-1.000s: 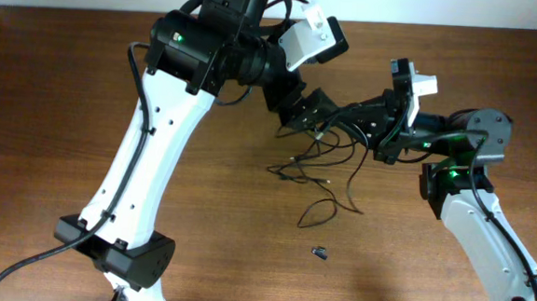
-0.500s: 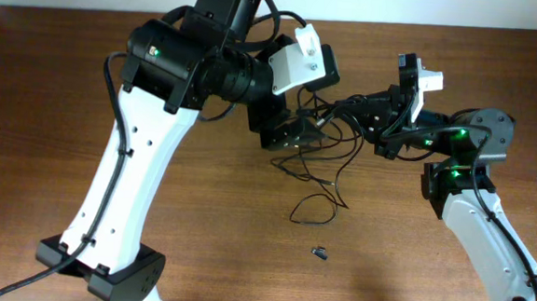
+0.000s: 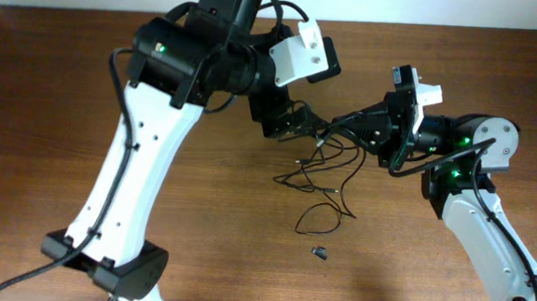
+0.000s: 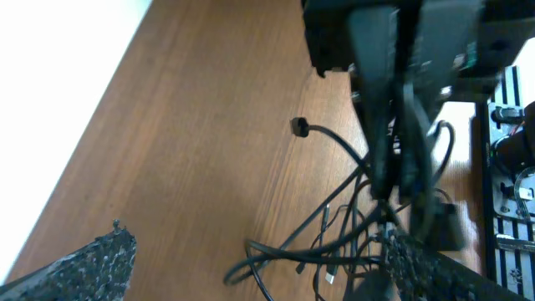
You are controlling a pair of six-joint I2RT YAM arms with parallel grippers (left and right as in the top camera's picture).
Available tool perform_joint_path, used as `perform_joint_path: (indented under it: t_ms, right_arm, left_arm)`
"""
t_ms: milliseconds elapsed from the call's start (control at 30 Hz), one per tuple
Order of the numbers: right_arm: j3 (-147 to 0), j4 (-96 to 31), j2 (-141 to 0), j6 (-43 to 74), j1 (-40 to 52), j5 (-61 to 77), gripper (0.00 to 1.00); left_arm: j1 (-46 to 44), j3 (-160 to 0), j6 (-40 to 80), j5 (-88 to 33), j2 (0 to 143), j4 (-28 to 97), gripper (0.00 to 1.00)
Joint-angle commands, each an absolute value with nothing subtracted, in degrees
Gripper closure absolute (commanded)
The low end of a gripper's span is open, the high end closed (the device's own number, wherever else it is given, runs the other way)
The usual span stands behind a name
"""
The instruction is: Untangle cables
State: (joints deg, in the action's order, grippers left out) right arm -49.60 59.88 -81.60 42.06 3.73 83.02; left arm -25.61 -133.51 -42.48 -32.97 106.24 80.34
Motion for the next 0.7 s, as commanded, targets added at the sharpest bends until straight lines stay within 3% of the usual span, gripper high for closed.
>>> perform_joint_path:
  t_ms: [0,400,667]
  right_arm:
    - [-50.17,60.31,-81.06,42.15,3.36,83.79,0.96]
    - [-50.17,60.27,-81.06,42.22,3.36,80.58,0.96]
    - [-50.17,60.27,-81.06,42.41,3.36,80.42,0.96]
  left_arm:
    - [-25.87,-133.97,-43.42,-35.03,108.33,81.36,0.01]
    - [-25.89,-133.97,-49.41,-39.03,108.33,90.17,0.0]
    - [-25.89,-133.97,-49.41,-41.01,108.73,87.46,0.01]
